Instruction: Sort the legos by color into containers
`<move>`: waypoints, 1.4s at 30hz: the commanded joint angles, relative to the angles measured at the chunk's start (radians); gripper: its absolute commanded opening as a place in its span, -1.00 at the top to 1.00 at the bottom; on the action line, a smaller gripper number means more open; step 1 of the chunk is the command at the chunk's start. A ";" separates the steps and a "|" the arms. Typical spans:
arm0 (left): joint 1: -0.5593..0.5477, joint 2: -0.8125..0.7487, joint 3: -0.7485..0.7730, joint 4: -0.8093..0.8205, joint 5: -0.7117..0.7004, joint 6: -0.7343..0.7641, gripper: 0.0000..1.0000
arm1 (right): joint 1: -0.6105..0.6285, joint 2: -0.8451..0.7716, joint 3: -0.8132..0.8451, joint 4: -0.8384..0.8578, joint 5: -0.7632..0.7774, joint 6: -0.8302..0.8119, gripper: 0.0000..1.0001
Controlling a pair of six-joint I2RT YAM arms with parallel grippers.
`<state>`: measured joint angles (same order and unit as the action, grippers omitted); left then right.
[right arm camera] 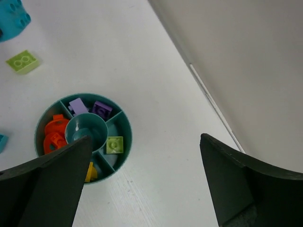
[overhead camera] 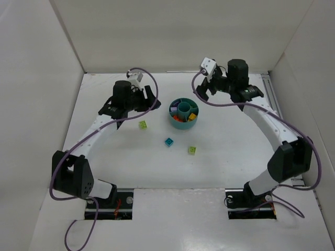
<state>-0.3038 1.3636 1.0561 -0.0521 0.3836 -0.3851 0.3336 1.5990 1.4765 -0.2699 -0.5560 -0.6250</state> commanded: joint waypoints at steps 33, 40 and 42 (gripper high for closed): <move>-0.474 0.560 0.693 -0.387 -0.799 0.048 0.76 | -0.280 -0.396 -0.394 -0.040 0.300 0.116 -0.99; -0.474 0.589 0.713 -0.396 -0.796 0.048 0.73 | -0.280 -0.387 -0.394 -0.040 0.300 0.116 -0.99; -0.474 0.589 0.713 -0.396 -0.796 0.048 0.67 | -0.280 -0.387 -0.394 -0.040 0.300 0.116 -0.99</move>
<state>-0.7734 1.9610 1.7233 -0.4461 -0.3939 -0.3412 0.0593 1.2179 1.0817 -0.3267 -0.2398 -0.5152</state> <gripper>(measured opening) 0.594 0.994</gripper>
